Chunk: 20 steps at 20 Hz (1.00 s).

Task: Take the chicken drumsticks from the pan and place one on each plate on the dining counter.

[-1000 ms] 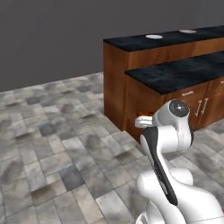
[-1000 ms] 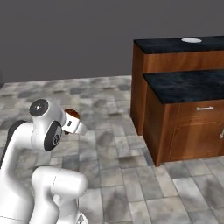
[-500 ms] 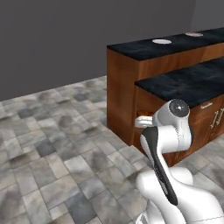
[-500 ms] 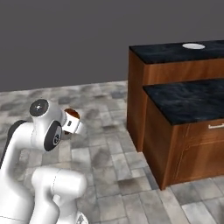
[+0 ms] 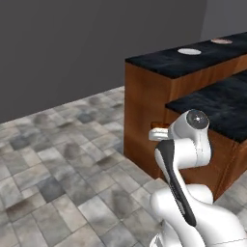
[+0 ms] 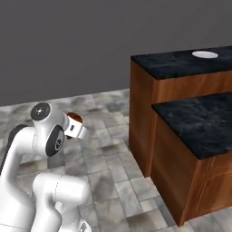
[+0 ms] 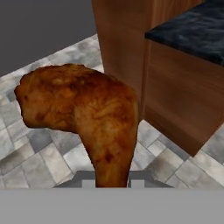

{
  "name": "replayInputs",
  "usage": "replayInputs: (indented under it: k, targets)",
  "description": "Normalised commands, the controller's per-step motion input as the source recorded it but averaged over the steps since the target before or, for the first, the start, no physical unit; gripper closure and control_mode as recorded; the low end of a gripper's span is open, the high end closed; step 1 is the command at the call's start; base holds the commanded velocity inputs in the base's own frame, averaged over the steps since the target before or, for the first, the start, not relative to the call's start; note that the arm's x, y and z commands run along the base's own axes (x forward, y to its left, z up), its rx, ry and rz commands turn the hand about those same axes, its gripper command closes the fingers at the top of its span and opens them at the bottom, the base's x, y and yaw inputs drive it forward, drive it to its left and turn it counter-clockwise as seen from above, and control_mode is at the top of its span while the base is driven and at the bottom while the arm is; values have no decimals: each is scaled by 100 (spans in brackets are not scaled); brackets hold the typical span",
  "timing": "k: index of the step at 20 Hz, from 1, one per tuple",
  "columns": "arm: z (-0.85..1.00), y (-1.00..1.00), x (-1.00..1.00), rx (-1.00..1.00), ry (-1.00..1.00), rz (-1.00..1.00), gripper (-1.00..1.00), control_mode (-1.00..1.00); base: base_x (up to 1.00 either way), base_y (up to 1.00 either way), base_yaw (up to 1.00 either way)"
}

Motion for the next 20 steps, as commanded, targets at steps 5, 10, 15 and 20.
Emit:
replayInputs:
  k: [5,10,15,20]
  targets:
    - [0,0,0,0,0,0,100,100,71,87,-21]
    - [0,0,0,0,0,0,100,100,73,81,-28]
    - [0,0,0,0,0,0,100,100,83,70,-40]
    - [0,0,0,0,0,0,100,100,83,71,-41]
